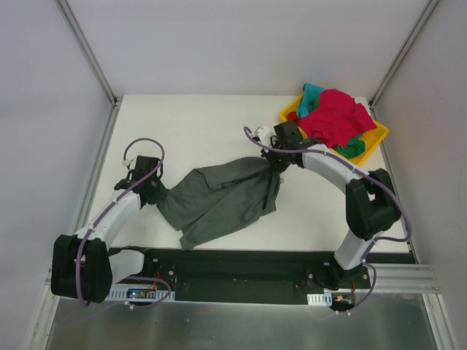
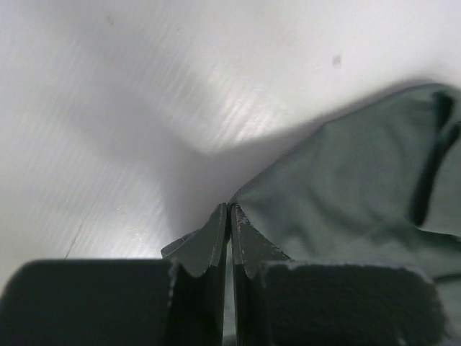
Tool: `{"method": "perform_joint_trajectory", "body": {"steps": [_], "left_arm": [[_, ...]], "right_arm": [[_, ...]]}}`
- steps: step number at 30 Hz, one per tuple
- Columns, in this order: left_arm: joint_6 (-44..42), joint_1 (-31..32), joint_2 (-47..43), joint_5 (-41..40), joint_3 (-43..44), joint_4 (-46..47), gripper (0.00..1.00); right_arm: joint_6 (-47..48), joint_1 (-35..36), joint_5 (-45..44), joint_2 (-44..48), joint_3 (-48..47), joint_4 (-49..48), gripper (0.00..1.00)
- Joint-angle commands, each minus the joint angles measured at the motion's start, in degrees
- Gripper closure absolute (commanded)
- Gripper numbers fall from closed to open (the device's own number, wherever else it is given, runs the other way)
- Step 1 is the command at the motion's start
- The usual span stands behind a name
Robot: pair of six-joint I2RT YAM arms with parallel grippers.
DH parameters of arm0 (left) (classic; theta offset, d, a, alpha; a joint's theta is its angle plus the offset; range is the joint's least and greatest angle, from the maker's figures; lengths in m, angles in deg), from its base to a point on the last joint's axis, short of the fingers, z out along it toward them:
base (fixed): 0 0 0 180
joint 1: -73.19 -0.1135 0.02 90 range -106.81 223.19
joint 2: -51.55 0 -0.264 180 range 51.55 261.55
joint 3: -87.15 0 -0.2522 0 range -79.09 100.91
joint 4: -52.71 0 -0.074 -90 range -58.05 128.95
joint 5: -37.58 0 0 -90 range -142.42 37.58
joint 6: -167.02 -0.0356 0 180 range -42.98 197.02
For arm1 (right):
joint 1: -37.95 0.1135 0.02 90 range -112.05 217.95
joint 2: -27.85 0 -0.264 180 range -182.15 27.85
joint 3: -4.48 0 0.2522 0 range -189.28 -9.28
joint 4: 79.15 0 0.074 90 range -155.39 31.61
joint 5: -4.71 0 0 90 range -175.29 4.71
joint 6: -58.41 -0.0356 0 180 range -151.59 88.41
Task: Fold and stack the t-shirts
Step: Flatten out the tshirt
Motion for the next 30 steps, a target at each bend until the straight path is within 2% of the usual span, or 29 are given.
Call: {"method": "perform_joint_trajectory", "body": {"steps": [1,8,12,15,21,24,27,30], "left_arm": [[-1.93,-0.23,-8.88,2.97,6.45,-0.98,1.0],[-2.28,-0.14,-28.13,3.93,16.02,-1.86,1.0],[-4.82,-0.14,-33.6,7.7,26.11,-1.94,1.0],[-6.67,-0.14,-34.22,11.82,35.08,-1.86,1.0],[-8.52,-0.14,-33.78,16.86,51.44,-1.77,1.0],[-9.49,-0.14,-32.12,17.47,56.37,-1.77,1.0],[-10.28,-0.14,-28.96,16.52,57.0,-1.77,1.0],[-11.15,-0.14,-25.53,11.34,54.28,-0.54,1.0]], "right_arm": [[-7.6,-0.1,-1.52,16.33,0.75,-2.34,0.99],[-17.45,0.07,-0.83,41.03,3.74,-1.28,0.99],[-21.93,0.07,10.48,53.94,2.51,-0.31,0.99],[-25.71,0.07,14.19,60.29,-0.03,-1.19,0.99],[-32.39,0.07,23.95,62.95,-13.2,4.42,0.99],[-35.2,0.07,22.56,62.68,-18.05,7.15,0.99],[-36.88,0.07,18.43,63.21,-17.01,8.03,0.99],[-36.54,0.07,14.92,63.04,-12.1,7.42,0.96]]}}
